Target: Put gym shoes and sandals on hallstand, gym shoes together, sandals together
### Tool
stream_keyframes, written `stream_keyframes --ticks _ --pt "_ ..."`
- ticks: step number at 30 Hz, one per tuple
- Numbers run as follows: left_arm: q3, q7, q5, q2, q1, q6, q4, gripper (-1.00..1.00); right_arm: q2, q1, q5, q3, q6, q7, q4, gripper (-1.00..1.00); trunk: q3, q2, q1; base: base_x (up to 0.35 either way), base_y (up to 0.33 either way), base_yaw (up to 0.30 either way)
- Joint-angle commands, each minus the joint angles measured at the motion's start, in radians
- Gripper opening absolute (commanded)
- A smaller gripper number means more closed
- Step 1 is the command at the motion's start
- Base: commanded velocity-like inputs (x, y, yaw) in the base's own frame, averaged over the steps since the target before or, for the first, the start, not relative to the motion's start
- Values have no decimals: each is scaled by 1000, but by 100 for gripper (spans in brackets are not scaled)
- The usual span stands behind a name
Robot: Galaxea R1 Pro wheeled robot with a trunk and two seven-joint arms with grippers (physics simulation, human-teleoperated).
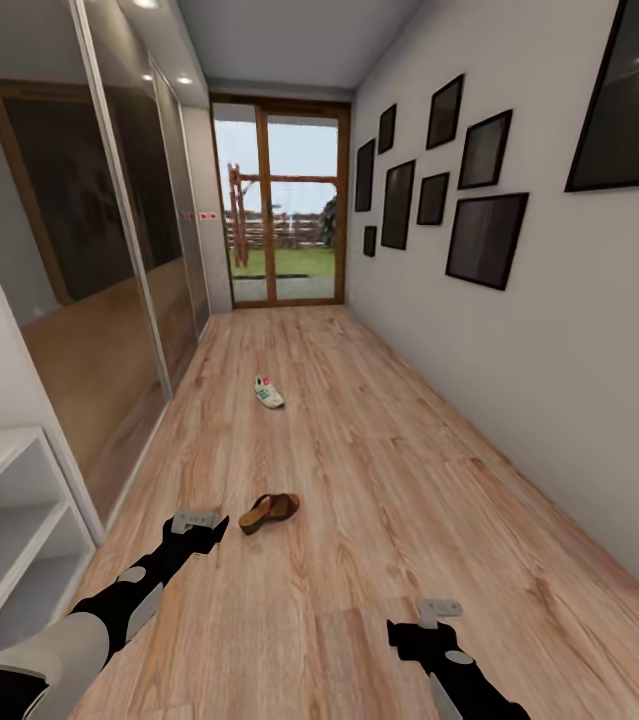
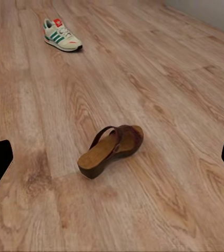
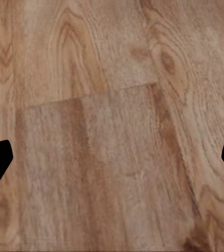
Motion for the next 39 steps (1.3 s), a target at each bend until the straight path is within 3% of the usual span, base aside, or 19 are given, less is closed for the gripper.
stream_keyframes --ticks 1,15,28,39 --pt "-7 -4 11 1 -1 -2 1 100 -1 0 -9 6 5 -7 -2 100 -1 0 0 326 82 0" --pt "-7 -4 11 1 -1 -2 1 100 0 0 -9 3 5 -7 -7 100 -1 0 0 326 83 -7" --pt "-7 -4 11 1 -1 -2 1 100 0 0 -9 2 5 -8 -7 100 -1 0 0 304 156 -218" --pt "-7 -4 11 1 -1 -2 1 100 0 0 -9 2 5 -8 -7 100 -1 0 0 272 216 -38"
